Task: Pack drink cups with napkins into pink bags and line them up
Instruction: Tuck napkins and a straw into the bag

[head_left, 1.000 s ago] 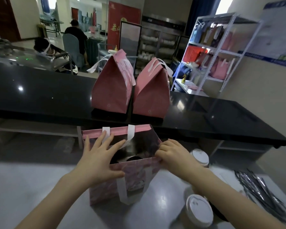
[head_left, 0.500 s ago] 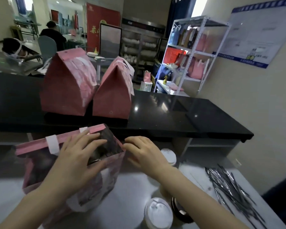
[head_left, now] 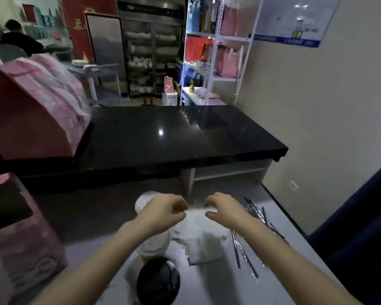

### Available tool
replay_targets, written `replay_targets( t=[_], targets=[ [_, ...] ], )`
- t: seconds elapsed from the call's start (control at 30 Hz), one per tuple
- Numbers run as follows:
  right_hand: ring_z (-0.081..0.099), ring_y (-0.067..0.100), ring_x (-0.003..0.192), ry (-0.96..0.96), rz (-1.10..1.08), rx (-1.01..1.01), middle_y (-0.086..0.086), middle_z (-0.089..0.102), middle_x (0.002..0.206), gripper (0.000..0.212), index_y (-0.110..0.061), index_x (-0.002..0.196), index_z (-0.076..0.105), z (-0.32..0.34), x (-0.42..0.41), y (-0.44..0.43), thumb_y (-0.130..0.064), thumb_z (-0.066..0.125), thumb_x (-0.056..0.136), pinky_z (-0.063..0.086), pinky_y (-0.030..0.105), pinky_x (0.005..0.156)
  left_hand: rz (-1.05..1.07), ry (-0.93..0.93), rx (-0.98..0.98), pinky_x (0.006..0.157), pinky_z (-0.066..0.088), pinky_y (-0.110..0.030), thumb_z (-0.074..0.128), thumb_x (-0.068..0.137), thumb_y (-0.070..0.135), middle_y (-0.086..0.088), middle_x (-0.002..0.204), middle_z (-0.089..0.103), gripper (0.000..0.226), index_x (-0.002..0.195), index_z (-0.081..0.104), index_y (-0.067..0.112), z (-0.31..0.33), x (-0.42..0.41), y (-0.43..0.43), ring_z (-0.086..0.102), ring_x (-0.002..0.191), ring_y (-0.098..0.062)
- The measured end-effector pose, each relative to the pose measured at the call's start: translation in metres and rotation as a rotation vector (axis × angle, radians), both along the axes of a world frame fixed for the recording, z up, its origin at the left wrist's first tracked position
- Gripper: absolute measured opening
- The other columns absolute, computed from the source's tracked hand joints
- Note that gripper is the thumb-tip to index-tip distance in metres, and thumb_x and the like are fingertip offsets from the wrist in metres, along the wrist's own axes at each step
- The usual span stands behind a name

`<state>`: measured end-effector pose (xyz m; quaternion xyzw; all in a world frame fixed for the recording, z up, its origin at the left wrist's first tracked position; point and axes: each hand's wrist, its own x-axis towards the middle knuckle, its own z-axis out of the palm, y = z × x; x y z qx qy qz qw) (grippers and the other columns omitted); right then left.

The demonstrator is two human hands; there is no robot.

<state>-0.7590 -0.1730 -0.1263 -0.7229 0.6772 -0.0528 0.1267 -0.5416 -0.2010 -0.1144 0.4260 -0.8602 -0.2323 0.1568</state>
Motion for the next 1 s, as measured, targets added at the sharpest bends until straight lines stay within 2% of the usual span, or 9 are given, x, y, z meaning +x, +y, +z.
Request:
replay_targets(
  t=[0.2, 0.4, 0.5, 0.6, 0.7, 0.8, 0.87, 0.93, 1.0],
  targets=[
    [0.061, 0.018, 0.1, -0.156, -0.159, 0.123, -0.001, 0.066, 0.112, 0.037, -0.022, 0.118, 0.062, -0.055, -0.049, -0.009, -0.032, 0.067, 0.083, 0.046, 0.028, 0.084, -0.019, -0.278, 0.106, 0.084, 0.051, -0.029, 0.065, 0.083, 0.029, 0.005, 0.115, 0.065, 0.034, 0.117, 0.064, 0.025, -0.051, -0.068, -0.04, 0.061, 0.101, -0.012],
    [0.05, 0.026, 0.119, -0.205, -0.178, 0.135, 0.009, 0.056, 0.129, 0.057, -0.017, 0.131, 0.053, -0.101, -0.045, -0.024, -0.036, 0.07, 0.08, 0.04, 0.031, 0.097, 0.013, -0.591, 0.024, 0.092, 0.044, -0.042, 0.056, 0.089, 0.024, -0.007, 0.127, 0.054, 0.047, 0.135, 0.047, 0.028, -0.08, -0.091, -0.069, 0.052, 0.116, -0.03],
    [0.051, 0.027, 0.115, -0.213, -0.178, 0.088, 0.007, 0.057, 0.12, 0.044, -0.019, 0.117, 0.058, -0.112, -0.04, -0.028, -0.035, 0.07, 0.078, 0.042, 0.031, 0.09, 0.046, -0.67, 0.022, 0.087, 0.044, -0.04, 0.061, 0.084, 0.022, -0.006, 0.121, 0.055, 0.045, 0.128, 0.053, 0.027, -0.082, -0.091, -0.077, 0.055, 0.112, -0.03],
    [0.057, 0.023, 0.106, -0.26, -0.194, 0.054, 0.002, 0.062, 0.111, 0.033, -0.024, 0.111, 0.064, -0.114, -0.038, -0.03, -0.026, 0.068, 0.078, 0.045, 0.027, 0.082, 0.086, -0.626, -0.029, 0.08, 0.045, -0.038, 0.06, 0.086, 0.019, -0.006, 0.112, 0.055, 0.03, 0.115, 0.061, 0.025, -0.082, -0.088, -0.08, 0.058, 0.104, -0.031],
    [0.061, 0.019, 0.088, -0.333, -0.214, 0.049, -0.001, 0.066, 0.096, 0.022, -0.026, 0.097, 0.067, -0.105, -0.041, -0.032, -0.02, 0.066, 0.075, 0.043, 0.025, 0.067, 0.126, -0.477, -0.027, 0.072, 0.044, -0.033, 0.058, 0.085, 0.016, -0.004, 0.104, 0.058, 0.02, 0.103, 0.064, 0.023, -0.081, -0.081, -0.082, 0.059, 0.097, -0.028],
    [0.055, 0.015, 0.076, -0.448, -0.173, 0.05, -0.002, 0.057, 0.089, 0.016, -0.021, 0.083, 0.068, -0.094, -0.05, -0.032, -0.013, 0.073, 0.071, 0.044, 0.026, 0.068, 0.159, -0.37, -0.038, 0.067, 0.042, -0.029, 0.064, 0.083, 0.024, 0.004, 0.09, 0.057, 0.004, 0.087, 0.064, 0.026, -0.074, -0.076, -0.083, 0.059, 0.089, -0.021],
    [0.051, 0.009, 0.069, -0.516, -0.128, 0.045, -0.009, 0.051, 0.085, 0.017, -0.018, 0.08, 0.068, -0.086, -0.055, -0.032, -0.012, 0.078, 0.068, 0.041, 0.018, 0.064, 0.174, -0.3, 0.0, 0.068, 0.045, -0.029, 0.065, 0.084, 0.028, 0.005, 0.089, 0.056, 0.007, 0.082, 0.059, 0.029, -0.069, -0.074, -0.084, 0.057, 0.086, -0.017],
    [0.051, 0.004, 0.072, -0.556, -0.079, 0.04, -0.015, 0.049, 0.086, 0.017, -0.018, 0.078, 0.069, -0.077, -0.057, -0.031, -0.011, 0.08, 0.067, 0.038, 0.014, 0.065, 0.168, -0.181, 0.107, 0.067, 0.046, -0.024, 0.064, 0.086, 0.026, 0.005, 0.089, 0.059, 0.01, 0.081, 0.056, 0.03, -0.063, -0.074, -0.082, 0.057, 0.083, -0.013],
    [0.051, 0.006, 0.097, -0.556, -0.009, -0.001, -0.014, 0.052, 0.107, 0.015, -0.018, 0.077, 0.071, -0.068, -0.055, -0.031, -0.016, 0.081, 0.066, 0.037, 0.016, 0.082, 0.157, -0.033, 0.211, 0.062, 0.044, -0.016, 0.064, 0.088, 0.024, 0.007, 0.086, 0.062, 0.01, 0.083, 0.057, 0.029, -0.053, -0.074, -0.078, 0.059, 0.077, -0.007]
  ],
)
